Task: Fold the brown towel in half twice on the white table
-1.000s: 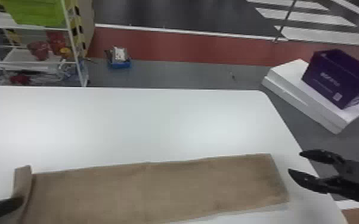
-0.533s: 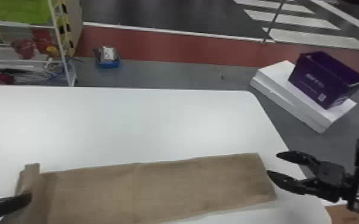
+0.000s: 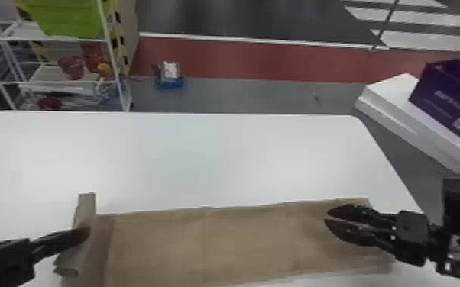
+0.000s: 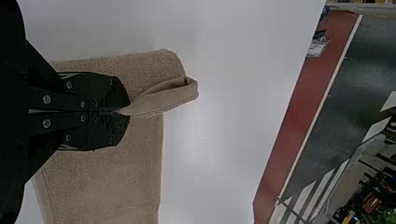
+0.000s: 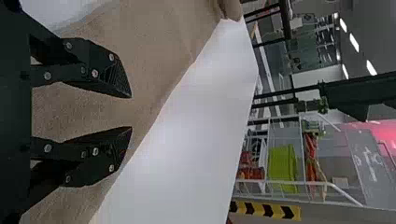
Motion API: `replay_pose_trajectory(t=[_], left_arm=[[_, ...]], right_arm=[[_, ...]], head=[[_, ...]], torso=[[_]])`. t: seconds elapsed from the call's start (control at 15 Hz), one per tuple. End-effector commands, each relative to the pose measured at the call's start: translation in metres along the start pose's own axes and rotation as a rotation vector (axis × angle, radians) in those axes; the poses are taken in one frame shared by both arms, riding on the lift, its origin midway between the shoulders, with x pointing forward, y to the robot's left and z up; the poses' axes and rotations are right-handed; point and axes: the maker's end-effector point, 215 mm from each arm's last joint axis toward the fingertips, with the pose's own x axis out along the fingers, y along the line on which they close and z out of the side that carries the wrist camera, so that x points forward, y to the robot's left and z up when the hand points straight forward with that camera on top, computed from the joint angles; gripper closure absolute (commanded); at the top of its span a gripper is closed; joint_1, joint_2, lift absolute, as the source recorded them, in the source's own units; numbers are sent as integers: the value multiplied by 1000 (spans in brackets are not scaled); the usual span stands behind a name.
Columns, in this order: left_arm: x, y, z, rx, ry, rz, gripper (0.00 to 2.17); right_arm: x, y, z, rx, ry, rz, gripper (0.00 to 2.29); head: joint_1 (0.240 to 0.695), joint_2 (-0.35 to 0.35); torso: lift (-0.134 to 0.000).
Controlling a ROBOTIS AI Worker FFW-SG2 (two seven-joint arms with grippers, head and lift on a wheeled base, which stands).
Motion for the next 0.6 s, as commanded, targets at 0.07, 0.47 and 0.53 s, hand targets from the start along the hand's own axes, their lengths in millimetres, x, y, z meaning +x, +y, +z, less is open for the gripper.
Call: replay_pose_trajectory(t=[0.07,0.47,0.53], left_arm=[[4,-19,6,0,-11,-53,1241],[0,-39,20,-8,-40,-119,1241],[-4,-44,28,-6,-54,-136,1241]], right_arm=[[52,32,-3,12,17,111,2017],[99,62,2,49,26,202,2017],[106,65,3,50,26,213,2017]], head=[[695,-43],[695,47],[695,55]], torso=[[-124],[-124],[-124]])
